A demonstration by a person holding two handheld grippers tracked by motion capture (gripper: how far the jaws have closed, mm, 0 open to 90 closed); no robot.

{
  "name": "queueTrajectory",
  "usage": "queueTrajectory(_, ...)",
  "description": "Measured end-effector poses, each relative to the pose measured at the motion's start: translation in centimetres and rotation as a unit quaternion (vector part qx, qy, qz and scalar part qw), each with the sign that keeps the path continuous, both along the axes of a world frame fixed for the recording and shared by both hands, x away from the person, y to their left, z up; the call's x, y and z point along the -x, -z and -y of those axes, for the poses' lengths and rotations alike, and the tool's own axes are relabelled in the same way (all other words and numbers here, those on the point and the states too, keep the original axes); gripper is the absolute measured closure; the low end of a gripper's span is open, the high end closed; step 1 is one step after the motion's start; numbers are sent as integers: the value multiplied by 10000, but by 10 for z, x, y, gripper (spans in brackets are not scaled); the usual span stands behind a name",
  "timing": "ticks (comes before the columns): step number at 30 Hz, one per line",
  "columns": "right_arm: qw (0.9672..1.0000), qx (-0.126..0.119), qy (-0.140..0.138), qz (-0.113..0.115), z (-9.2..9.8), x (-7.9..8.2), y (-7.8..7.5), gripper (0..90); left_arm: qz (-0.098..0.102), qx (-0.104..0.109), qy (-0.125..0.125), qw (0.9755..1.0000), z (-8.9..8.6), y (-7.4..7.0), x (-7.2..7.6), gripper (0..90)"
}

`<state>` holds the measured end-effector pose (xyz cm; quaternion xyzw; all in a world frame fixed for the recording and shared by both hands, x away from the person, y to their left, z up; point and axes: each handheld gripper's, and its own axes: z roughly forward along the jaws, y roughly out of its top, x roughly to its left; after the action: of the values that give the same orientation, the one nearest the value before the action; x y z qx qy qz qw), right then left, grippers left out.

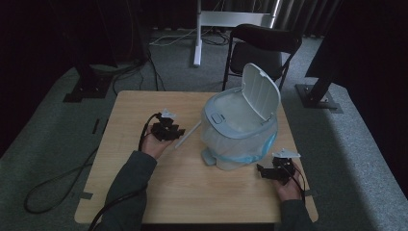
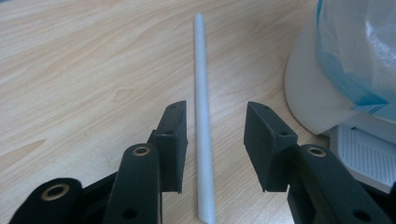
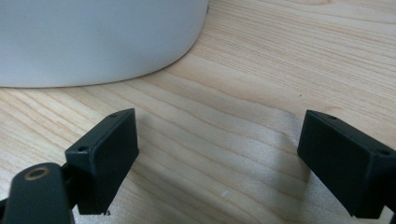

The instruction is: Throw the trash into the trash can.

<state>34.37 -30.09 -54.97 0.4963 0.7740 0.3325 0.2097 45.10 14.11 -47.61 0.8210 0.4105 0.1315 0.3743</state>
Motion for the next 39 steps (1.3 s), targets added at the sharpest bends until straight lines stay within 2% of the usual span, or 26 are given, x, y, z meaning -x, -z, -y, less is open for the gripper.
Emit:
queueTrajectory(8, 10000, 2, -2, 1, 0, 0, 0, 113, -158, -104, 61, 9998, 3, 9, -3, 629)
queueTrajectory(15, 10000, 1, -1, 1, 0, 0, 0, 113, -383, -234, 122, 9989, 9, 19, -8, 669)
queueTrajectory(25, 10000, 1, -1, 1, 0, 0, 0, 113, -656, -517, 92, 9965, 18, 32, -17, 705)
queueTrajectory(27, 10000, 1, -1, 1, 0, 0, 0, 113, -656, -517, 92, 9965, 18, 32, -17, 706)
queueTrajectory(28, 10000, 1, -1, 0, 0, 0, 0, 113, -730, -600, 69, 9955, 21, 37, -19, 711)
queueTrajectory(39, 10000, 0, -1, 1, 0, 0, 0, 113, -792, -767, -20, 9939, 25, 44, -25, 734)
